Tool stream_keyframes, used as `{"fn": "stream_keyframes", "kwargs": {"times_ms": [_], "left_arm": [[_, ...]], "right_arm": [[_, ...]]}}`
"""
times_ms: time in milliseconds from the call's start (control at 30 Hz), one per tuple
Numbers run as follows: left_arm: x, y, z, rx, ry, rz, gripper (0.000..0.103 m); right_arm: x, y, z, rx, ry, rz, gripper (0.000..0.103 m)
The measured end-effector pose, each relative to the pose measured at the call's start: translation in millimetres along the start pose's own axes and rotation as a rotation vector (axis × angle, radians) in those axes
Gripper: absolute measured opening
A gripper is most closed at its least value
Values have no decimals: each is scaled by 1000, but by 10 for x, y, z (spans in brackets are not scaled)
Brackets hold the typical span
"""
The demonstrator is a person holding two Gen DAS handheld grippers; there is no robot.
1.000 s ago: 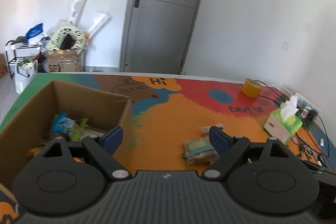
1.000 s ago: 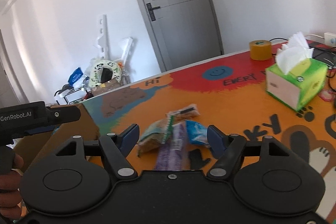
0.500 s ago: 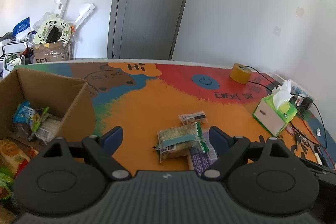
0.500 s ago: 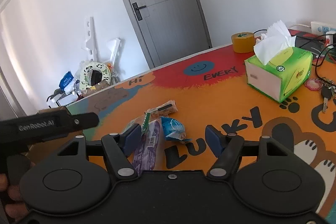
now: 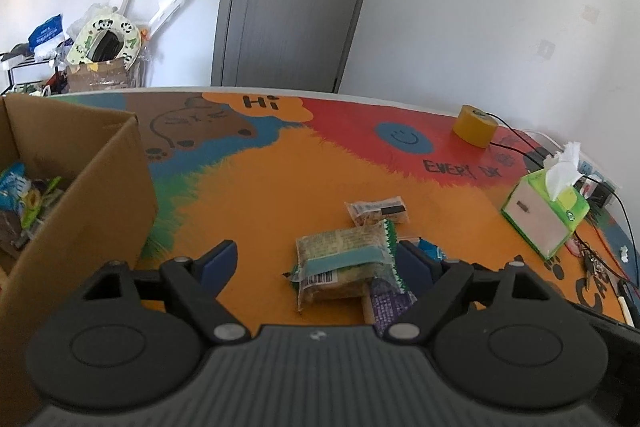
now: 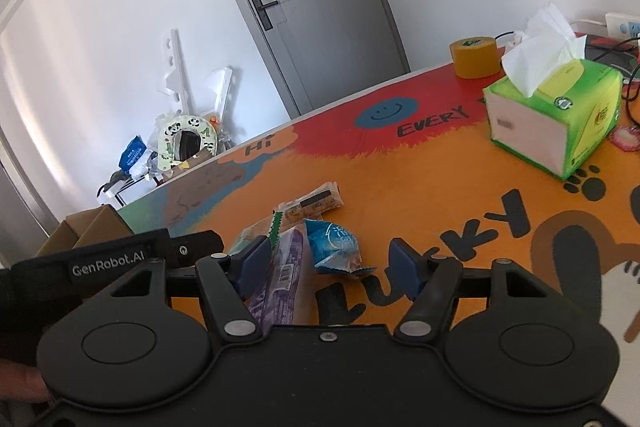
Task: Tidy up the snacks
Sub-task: 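Grasp the green-labelled bread pack with left tool while right tool grasps blue bag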
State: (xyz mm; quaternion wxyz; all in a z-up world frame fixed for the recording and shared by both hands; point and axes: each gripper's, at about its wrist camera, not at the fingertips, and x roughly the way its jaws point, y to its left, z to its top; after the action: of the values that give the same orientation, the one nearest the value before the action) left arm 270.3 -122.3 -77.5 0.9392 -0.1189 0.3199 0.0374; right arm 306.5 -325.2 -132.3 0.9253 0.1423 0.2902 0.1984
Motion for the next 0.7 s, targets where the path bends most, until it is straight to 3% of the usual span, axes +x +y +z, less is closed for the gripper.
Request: {"fn": "stream_keyframes", "kwargs": {"times_ms": [267, 700], "left_arm": [[228, 11, -48, -34, 27, 8, 81], [357, 122, -111, -61, 40, 4, 49]], "right_arm": [[180, -65, 8, -2, 34, 4, 60], [361, 34, 8, -35, 61, 20, 55]]}}
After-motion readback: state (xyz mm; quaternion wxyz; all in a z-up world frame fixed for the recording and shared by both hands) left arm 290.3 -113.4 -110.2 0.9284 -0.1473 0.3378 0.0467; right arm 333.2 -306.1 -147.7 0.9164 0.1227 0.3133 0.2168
